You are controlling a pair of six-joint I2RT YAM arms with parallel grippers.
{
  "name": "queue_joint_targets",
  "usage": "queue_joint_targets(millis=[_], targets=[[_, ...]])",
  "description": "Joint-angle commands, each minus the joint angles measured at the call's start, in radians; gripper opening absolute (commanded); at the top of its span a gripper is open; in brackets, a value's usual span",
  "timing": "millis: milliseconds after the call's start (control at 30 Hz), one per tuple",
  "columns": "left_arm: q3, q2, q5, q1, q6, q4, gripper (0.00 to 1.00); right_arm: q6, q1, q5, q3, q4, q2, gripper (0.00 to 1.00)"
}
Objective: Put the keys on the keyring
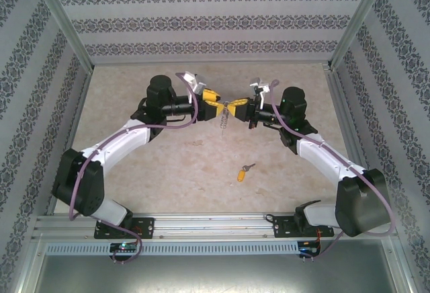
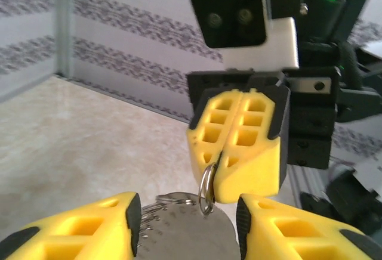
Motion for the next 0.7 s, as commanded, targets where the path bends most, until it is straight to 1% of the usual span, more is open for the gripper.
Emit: queue_joint_targets(millis=[0, 67, 267, 400, 667], targets=[[-0.010, -0.069, -0.178, -0.002, -0.069, 0.105, 0.49, 0.026, -0.010, 0.031, -0.019, 0.112, -0.036, 0.00], [-0.019, -0.070, -0.190, -0.001, -0.106, 0.117, 0.50, 0.038, -0.010, 0.038, -0.026, 0.140, -0.043, 0.00], [-0.035, -0.028, -0.087, -0.002, -0.243, 0.245, 0.49, 0.086, -0.009, 0.061, -0.046, 0.246, -0.056, 0.00], [-0.057, -0.007, -0.032, -0.001, -0.310, 0.327, 0.48, 0.105, -0.008, 0.068, -0.044, 0.266, -0.065, 0.00], [-0.074, 0.019, 0.053, -0.001, -0.398, 0.462, 0.47, 0.121, -0.005, 0.068, -0.034, 0.264, -0.083, 0.00]])
